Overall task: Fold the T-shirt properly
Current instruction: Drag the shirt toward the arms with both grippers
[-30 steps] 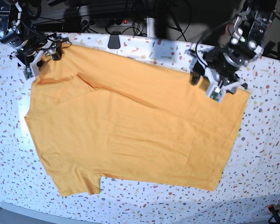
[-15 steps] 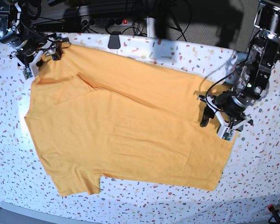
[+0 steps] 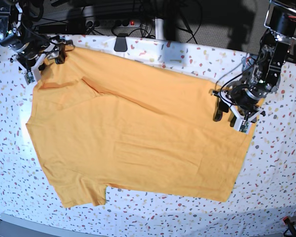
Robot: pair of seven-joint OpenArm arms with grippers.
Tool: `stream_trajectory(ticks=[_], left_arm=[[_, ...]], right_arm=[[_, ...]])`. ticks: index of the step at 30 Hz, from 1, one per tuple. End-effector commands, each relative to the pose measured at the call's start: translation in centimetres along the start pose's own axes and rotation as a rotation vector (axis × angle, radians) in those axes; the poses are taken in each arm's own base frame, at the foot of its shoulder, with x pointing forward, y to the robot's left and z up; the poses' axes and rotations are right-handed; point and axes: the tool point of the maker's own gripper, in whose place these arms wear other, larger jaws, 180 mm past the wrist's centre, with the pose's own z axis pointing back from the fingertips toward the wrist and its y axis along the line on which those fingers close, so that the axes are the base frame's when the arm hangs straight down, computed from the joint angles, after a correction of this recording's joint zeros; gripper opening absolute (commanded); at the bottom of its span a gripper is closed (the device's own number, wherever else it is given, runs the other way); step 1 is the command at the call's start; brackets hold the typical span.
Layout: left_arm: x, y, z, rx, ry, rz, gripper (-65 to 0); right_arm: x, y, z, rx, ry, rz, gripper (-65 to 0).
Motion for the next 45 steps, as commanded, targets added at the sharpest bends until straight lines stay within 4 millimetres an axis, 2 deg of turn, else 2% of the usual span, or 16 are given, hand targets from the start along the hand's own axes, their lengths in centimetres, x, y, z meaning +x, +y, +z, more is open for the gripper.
stream_trajectory(ticks=[1, 8, 15, 20, 26, 31, 38, 45], left_arm=[[-1.2, 0.5, 0.4, 0.013, 0.053, -0.007, -30.3], [-5.1, -1.8, 2.0, -0.024, 0.128, 0.01, -30.3], [-6.2, -4.9, 4.2, -0.076, 0.167, -0.032, -30.3], [-7.6, -5.3, 5.5, -0.056, 0.216, -0.026, -30.3], [-8.9, -6.6, 6.8, -0.069, 0.253, -0.017, -30.3], [-8.9, -7.7, 7.6, -0.091, 0.252, -0.018, -30.3], [-9.0, -8.0, 8.0, -0.09, 0.275, -0.02, -30.3], [-9.2, -6.1, 8.0, 0.004, 0.286, -0.11, -30.3]], right_arm=[[-0.6, -0.7, 0.3, -0.019, 0.038, 0.026, -23.4], [-0.4, -2.0, 0.8, -0.042, 0.054, 0.065, -23.4], [0.2, -3.8, 1.5, -0.071, 0.065, 0.114, -23.4], [0.6, -4.7, 1.8, -0.087, 0.071, 0.141, -23.4], [0.6, -4.7, 1.8, -0.087, 0.071, 0.141, -23.4], [0.6, -4.7, 1.8, -0.087, 0.071, 0.141, -23.4], [0.4, -4.7, 1.9, -0.087, 0.083, 0.14, -23.4], [-0.3, -4.9, 1.9, -0.098, 0.119, 0.147, -23.4]])
